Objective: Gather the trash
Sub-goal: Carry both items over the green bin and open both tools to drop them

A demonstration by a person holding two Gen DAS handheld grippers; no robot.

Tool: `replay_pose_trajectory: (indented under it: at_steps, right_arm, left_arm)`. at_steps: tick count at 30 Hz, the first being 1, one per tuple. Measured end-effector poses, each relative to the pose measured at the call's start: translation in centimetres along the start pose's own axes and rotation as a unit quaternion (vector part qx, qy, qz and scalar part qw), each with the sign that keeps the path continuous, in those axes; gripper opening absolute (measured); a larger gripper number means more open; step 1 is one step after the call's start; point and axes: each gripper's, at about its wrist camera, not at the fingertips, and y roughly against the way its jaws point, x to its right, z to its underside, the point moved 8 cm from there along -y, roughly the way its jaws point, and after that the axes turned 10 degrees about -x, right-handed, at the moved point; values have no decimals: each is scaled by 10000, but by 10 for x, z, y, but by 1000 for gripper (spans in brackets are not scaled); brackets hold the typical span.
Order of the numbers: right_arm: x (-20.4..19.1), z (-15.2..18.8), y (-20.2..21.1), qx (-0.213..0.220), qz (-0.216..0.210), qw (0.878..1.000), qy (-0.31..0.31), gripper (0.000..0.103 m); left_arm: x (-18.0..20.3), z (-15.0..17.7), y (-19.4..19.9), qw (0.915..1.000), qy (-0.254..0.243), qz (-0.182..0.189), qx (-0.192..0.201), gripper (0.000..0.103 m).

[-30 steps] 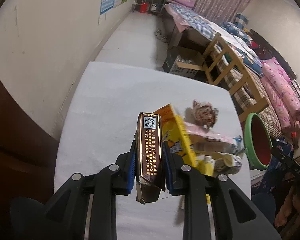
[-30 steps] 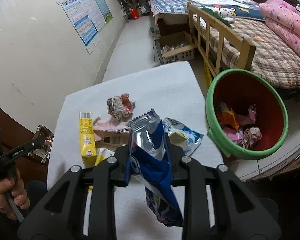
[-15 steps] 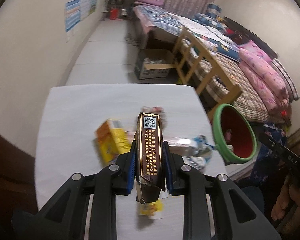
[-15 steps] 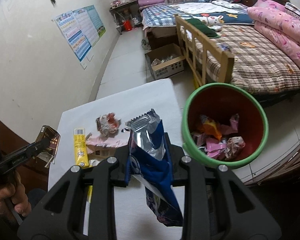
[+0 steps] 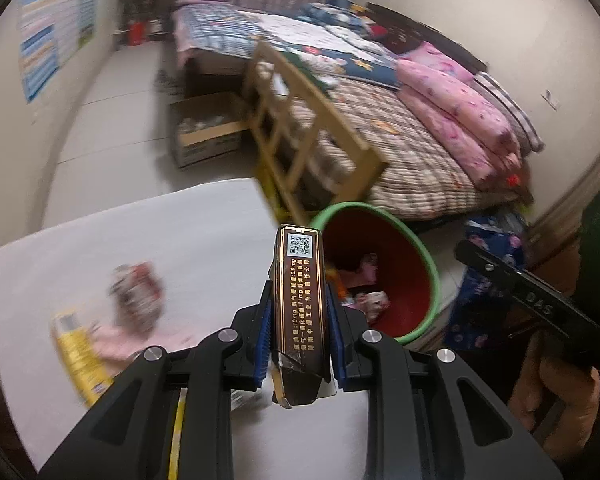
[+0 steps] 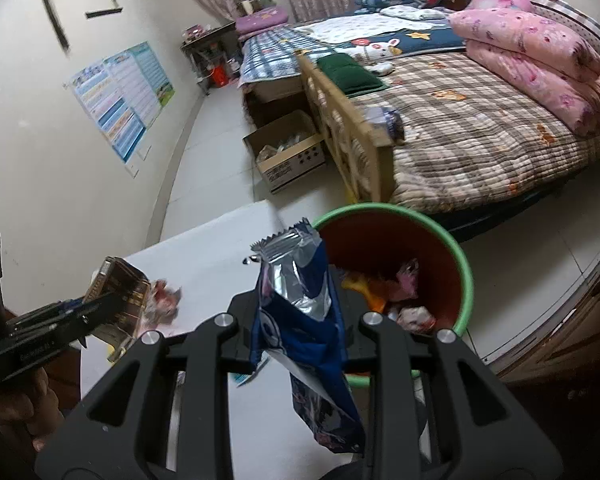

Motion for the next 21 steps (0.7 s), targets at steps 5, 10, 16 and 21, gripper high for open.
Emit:
replay_pose_trajectory:
  at_steps: [5,10,16,21]
  right_arm:
    - [31,-20,-10,60,7,9998,-170,26]
    - [59,-34,-31,6,35,9994,-337,26]
    - [82,-34,-52,-144,49,9989,-444,26]
    - [94,-31,-65,-240,62,9983,-521,26]
  left_arm:
    - [48,-26,-32,9984,-304,439,-178,22]
    - [81,-41,-63,9962,-505,606,-366,22]
    - [101,-47,-97,9943,-692,580,-576,22]
    - [99,-49,-113,9936,-682,552,-717,22]
